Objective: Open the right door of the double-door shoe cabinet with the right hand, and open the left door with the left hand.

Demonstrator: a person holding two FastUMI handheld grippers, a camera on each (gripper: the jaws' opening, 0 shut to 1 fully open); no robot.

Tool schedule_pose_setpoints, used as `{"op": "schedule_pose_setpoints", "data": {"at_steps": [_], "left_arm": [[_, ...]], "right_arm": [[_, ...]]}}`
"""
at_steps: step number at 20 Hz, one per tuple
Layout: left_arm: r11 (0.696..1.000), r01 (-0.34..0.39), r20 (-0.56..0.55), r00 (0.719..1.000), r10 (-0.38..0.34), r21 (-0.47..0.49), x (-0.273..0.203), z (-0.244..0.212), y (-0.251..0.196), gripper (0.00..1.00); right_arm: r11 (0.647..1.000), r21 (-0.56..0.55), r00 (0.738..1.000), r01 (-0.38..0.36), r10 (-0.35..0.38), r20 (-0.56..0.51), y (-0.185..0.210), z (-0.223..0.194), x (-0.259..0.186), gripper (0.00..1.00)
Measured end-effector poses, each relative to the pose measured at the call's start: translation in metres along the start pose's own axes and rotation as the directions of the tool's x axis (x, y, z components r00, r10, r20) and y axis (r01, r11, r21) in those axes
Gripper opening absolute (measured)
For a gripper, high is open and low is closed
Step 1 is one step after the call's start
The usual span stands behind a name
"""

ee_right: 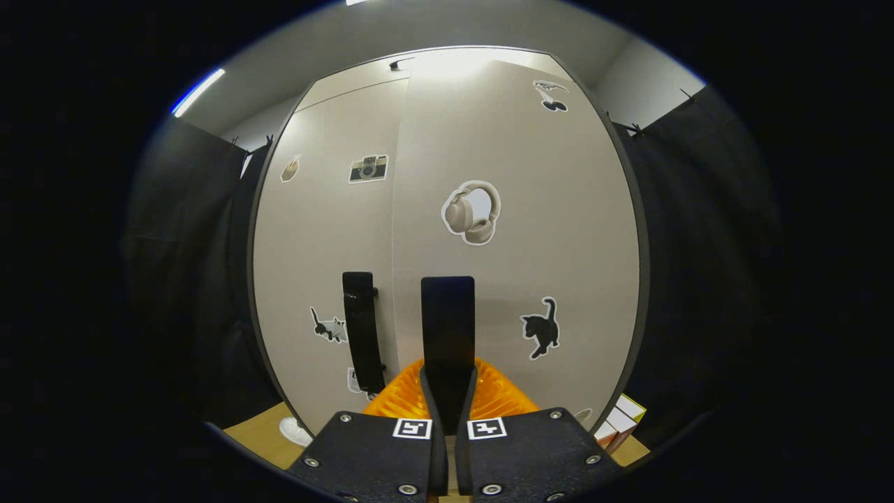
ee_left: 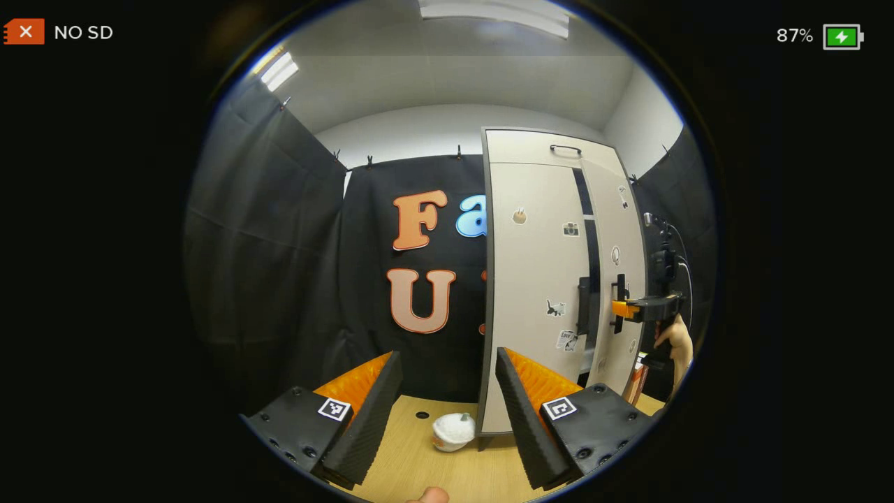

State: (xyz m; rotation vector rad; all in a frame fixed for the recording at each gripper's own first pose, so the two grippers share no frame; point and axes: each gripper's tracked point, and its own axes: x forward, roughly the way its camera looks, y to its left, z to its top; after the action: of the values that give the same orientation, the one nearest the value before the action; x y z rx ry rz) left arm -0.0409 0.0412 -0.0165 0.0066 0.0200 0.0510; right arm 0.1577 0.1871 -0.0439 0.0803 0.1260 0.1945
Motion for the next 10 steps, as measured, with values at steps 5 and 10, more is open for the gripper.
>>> {"op": "schedule_pose_setpoints", "data": {"at_steps": [5, 10], "left_arm": [[1.0, 0.025, 0.01, 1.0, -0.025, 0.009, -0.014, 0.007, -0.02, 0.81], [0.998, 0.062, 0.005, 0.998, -0.062, 0.002, -0.024, 0.007, -0.042, 0.81]], "right_arm": [[1.0, -0.011, 1.0, -0.021, 0.021, 0.006, -0.008, 0.002, -0.022, 0.05], [1.0, -0.015, 1.0, -0.023, 0.023, 0.013, -0.016, 0.004, -0.037, 0.04]]}}
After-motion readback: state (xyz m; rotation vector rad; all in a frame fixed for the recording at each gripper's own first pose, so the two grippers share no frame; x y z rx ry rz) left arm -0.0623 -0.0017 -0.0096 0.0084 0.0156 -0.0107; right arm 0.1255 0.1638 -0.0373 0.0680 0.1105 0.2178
